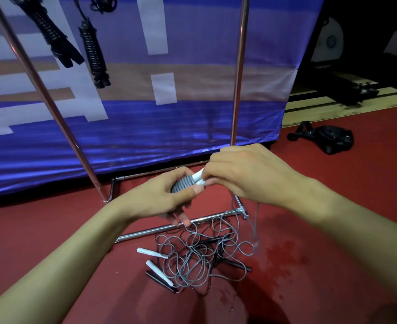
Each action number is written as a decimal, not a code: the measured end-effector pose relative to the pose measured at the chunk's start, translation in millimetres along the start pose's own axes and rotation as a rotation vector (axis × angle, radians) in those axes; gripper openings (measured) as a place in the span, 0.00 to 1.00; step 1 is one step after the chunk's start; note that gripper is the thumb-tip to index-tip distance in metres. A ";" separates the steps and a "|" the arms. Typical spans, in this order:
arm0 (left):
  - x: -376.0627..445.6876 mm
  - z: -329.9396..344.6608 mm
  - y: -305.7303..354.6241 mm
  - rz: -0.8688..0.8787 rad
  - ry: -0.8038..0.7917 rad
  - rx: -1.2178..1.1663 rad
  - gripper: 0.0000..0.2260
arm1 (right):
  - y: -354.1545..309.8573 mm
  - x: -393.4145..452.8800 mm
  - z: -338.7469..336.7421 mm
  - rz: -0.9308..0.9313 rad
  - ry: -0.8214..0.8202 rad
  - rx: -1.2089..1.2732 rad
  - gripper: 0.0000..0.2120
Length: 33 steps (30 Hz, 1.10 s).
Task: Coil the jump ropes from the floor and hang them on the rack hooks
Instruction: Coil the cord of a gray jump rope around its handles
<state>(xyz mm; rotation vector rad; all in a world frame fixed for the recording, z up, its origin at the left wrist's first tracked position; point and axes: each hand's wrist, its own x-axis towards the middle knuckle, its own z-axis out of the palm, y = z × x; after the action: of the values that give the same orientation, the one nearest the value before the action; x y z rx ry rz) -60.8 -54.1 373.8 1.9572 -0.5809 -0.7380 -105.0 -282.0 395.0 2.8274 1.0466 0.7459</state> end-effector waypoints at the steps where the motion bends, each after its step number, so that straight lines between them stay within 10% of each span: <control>1: -0.1 0.2 -0.6 0.000 -0.023 0.037 0.14 | -0.3 0.5 0.6 -0.010 -0.010 0.042 0.07; 7: 0.9 5.9 -6.8 0.207 0.046 0.455 0.06 | -2.5 6.2 -1.1 0.035 -0.028 0.257 0.05; 13: 5.2 11.1 -5.7 0.308 0.216 0.617 0.19 | 3.5 6.5 -2.1 0.108 -0.086 0.380 0.07; 24: -4.3 9.2 5.2 0.340 -0.081 0.513 0.05 | 34.5 -3.4 1.3 0.163 -0.416 0.422 0.05; 33: -10.6 8.7 9.3 0.445 0.025 0.511 0.13 | 26.0 -8.8 26.5 0.192 -0.201 0.503 0.12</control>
<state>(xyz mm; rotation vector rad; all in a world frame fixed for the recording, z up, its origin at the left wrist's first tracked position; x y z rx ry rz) -75.3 -56.6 381.5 2.1701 -1.2337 -0.2976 -83.2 -304.1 372.9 3.3699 1.0641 0.2108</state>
